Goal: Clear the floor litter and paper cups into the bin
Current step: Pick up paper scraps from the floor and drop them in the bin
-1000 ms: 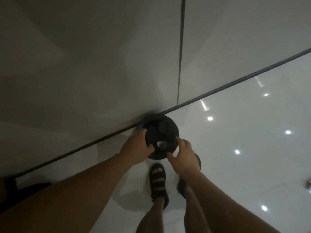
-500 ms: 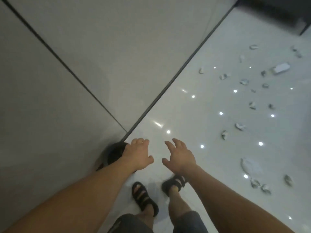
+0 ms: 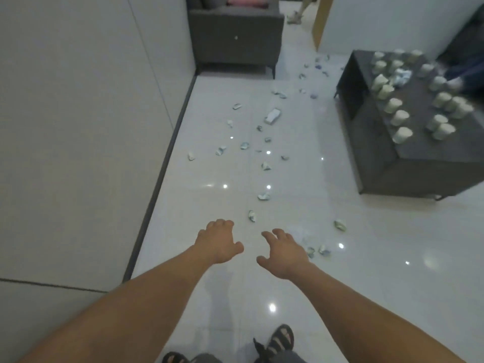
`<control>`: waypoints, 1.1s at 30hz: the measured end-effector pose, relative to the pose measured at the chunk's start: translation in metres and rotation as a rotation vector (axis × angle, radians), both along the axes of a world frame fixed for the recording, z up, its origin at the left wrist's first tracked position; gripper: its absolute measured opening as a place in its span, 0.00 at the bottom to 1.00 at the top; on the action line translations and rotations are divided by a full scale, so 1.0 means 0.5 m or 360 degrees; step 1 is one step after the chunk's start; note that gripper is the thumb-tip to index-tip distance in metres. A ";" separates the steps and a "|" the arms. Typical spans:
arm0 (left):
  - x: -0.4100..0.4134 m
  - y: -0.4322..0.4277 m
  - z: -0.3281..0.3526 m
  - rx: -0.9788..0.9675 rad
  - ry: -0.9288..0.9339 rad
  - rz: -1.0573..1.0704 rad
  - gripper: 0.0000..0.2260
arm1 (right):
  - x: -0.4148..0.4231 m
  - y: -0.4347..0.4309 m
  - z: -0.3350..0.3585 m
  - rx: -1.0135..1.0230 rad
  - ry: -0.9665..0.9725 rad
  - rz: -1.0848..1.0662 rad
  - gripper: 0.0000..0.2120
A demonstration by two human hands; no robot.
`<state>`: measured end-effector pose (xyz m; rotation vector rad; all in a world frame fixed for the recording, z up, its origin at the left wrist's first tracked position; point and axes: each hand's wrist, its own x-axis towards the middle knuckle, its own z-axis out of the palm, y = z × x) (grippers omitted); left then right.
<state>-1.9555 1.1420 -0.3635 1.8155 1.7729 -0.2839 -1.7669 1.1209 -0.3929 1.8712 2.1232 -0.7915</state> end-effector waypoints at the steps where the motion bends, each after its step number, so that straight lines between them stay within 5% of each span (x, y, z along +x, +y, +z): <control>1: 0.052 0.015 0.007 0.0001 -0.0007 -0.0035 0.33 | 0.047 0.006 0.009 0.0006 0.0005 -0.0051 0.34; 12: 0.447 0.146 0.039 -0.0075 -0.0160 -0.0449 0.33 | 0.398 0.064 0.045 -0.0015 -0.0037 -0.0472 0.34; 25: 0.631 0.451 0.023 -0.0012 -0.0211 -0.0689 0.33 | 0.583 0.288 0.056 -0.0019 -0.0144 -0.0657 0.34; 33: 0.701 0.552 -0.015 -0.0129 -0.0259 -0.0493 0.32 | 0.684 0.414 -0.011 -0.0131 -0.0118 -0.0526 0.35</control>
